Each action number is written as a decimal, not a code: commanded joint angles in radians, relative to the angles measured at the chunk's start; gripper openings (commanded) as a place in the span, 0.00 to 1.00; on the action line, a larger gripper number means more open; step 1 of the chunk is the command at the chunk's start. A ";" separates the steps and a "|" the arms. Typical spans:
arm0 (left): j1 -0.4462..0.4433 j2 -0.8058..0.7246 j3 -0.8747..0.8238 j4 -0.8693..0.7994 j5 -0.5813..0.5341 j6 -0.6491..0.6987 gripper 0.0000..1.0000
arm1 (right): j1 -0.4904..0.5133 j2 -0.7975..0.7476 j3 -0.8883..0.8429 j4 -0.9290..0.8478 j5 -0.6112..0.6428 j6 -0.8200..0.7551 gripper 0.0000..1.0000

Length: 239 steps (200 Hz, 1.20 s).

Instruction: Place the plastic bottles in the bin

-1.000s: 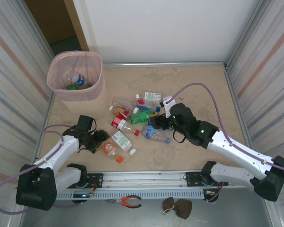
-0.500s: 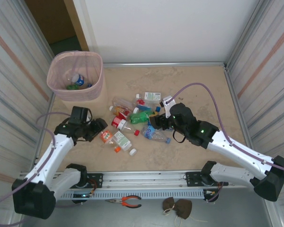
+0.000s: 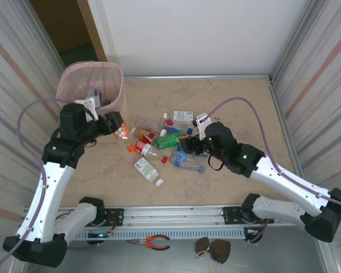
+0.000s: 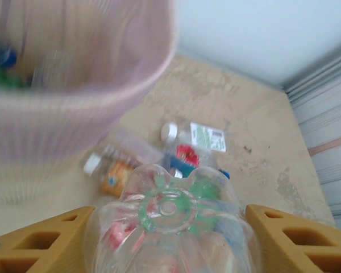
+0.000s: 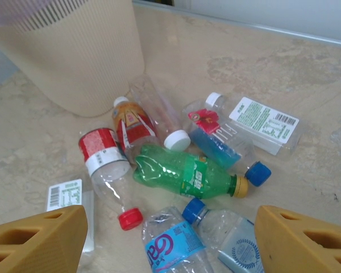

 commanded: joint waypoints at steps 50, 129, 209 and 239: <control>0.036 0.144 0.345 0.154 -0.067 0.320 0.62 | -0.005 0.000 0.055 -0.020 0.008 -0.015 0.76; 0.102 0.345 0.591 0.227 -0.131 0.423 0.62 | 0.020 0.004 0.074 -0.031 0.028 -0.015 0.76; 0.178 0.520 0.680 0.023 -0.099 0.717 0.62 | 0.027 0.013 0.081 -0.042 0.035 -0.016 0.76; 0.179 0.592 0.705 -0.110 -0.141 0.904 0.61 | 0.026 0.037 0.093 -0.039 0.022 -0.022 0.76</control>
